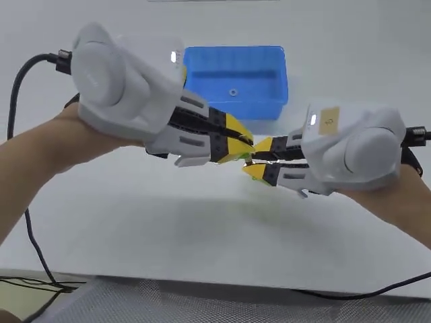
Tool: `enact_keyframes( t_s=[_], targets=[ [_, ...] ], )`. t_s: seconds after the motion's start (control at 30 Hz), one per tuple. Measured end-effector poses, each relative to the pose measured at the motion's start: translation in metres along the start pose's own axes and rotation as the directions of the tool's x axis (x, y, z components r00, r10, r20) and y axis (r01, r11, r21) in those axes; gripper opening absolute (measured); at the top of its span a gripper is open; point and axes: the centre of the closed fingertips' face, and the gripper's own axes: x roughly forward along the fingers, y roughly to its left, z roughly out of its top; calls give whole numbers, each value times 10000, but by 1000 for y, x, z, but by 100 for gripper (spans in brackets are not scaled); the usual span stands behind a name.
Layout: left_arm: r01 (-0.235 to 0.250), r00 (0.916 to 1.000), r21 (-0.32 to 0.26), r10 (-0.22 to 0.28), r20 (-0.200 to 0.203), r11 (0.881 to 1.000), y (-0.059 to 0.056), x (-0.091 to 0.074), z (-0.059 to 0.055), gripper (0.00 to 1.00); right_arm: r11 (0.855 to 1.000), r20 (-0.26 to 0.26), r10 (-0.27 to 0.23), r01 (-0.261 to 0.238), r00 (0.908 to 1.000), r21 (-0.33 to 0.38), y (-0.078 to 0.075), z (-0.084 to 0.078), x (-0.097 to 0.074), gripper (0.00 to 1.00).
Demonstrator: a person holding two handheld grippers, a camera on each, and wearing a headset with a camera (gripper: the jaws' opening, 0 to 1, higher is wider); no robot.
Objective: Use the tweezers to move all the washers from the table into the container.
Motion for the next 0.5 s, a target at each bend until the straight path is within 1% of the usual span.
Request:
enact_keyframes(
  t_s=[0.13, 0.37, 0.5],
  targets=[
    [96, 9999, -19, -96, -73, 10000, 0, 3, -1, 8, 9997, -41, 99, -98, 9999, 203, 1, -4, 1, 12],
    [193, 9998, -57, -194, -103, 9998, 1, 7, -3, 8, 9997, -74, 125, -124, 9999, 233, 1, -7, 4, 12],
    [195, 9997, -28, -196, -175, 9998, 2, 8, -5, 8, 9996, -113, 188, -185, 9998, 233, 0, -9, 6, 12]
  ],
)
